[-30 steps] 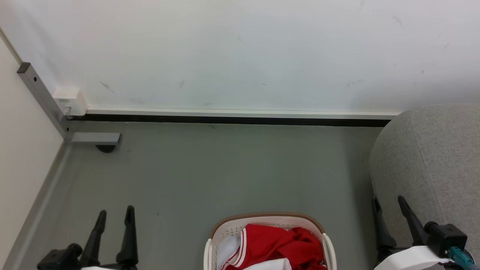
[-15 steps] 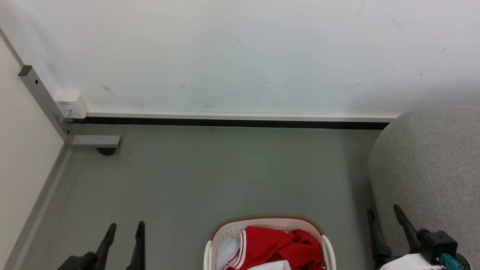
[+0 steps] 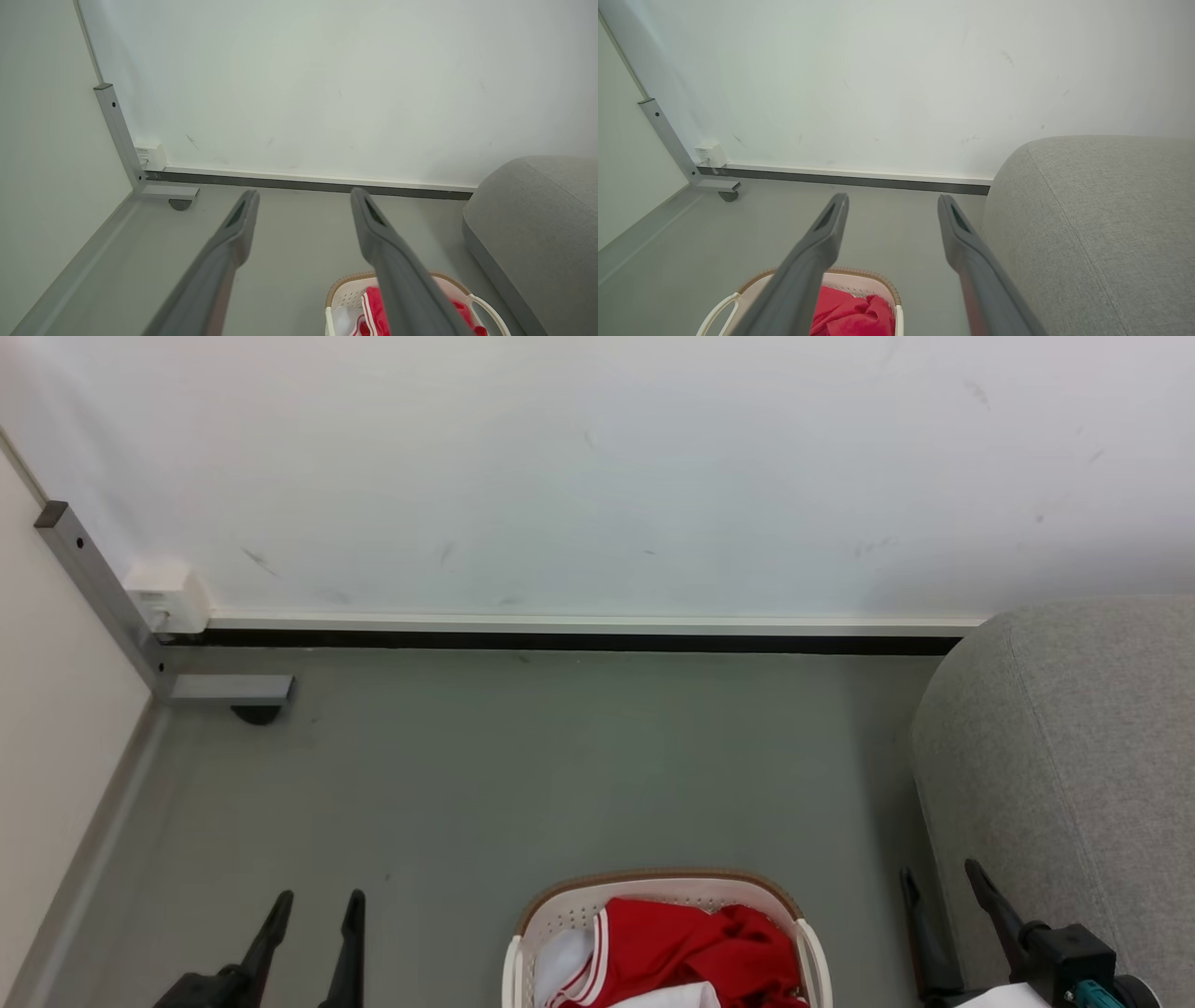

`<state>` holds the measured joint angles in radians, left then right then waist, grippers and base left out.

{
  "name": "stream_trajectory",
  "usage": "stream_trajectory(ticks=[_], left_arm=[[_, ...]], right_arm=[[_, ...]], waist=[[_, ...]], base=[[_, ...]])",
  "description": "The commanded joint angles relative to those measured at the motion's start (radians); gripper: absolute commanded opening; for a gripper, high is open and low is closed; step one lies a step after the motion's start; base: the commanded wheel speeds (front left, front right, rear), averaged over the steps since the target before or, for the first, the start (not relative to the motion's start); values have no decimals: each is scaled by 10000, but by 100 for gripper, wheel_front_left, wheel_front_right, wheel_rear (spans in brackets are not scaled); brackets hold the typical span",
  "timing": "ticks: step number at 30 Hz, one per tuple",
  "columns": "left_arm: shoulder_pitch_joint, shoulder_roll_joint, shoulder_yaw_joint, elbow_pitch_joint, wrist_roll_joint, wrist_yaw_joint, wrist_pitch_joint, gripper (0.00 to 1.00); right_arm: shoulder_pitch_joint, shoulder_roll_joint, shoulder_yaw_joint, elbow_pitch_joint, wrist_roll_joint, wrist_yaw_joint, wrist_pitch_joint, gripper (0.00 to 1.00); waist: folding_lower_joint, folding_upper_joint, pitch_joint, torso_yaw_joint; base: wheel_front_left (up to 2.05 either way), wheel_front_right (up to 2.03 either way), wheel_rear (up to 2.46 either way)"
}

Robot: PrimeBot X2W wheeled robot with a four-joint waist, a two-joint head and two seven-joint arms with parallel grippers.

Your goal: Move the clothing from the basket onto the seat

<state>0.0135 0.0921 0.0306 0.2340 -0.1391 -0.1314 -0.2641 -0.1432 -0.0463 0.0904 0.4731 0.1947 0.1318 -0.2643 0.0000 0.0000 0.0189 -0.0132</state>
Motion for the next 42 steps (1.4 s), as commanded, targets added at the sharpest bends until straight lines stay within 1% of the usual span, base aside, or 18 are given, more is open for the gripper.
stream_trajectory(ticks=[1, 17, 24, 33, 38, 42], left_arm=[[-21, 80, 37, 26, 30, 14, -7, 100], [-22, 82, -9, 44, -80, 14, -7, 100], [-249, 93, -193, 20, -284, 14, -7, 100], [-1181, 246, -925, -175, -438, 14, -7, 100], [-2009, 487, -1631, -170, -569, 14, -7, 100], [-2781, 765, -2434, 67, -621, 14, -7, 100]], right_arm=[[36, -74, 5, 14, 29, -21, -3, 100], [-54, -71, 15, 18, 79, -21, -3, 100], [-311, -70, 66, -145, 81, -21, -2, 100], [-822, -64, 29, -602, -12, -21, -2, 100], [-1349, -62, 68, -1046, -54, -21, 0, 100], [-1836, -62, 77, -1516, -74, -21, 0, 100]], waist=[[0, 0, 4, -8], [0, 0, 49, -63], [0, 0, 423, -215], [0, 0, 1451, -547], [0, 0, 2375, -781], [0, 0, 3212, -944]], base=[[0, 0, 0], [0, 0, 0], [0, 0, 0], [0, 0, 0], [0, 0, 0], [0, 0, 0]])
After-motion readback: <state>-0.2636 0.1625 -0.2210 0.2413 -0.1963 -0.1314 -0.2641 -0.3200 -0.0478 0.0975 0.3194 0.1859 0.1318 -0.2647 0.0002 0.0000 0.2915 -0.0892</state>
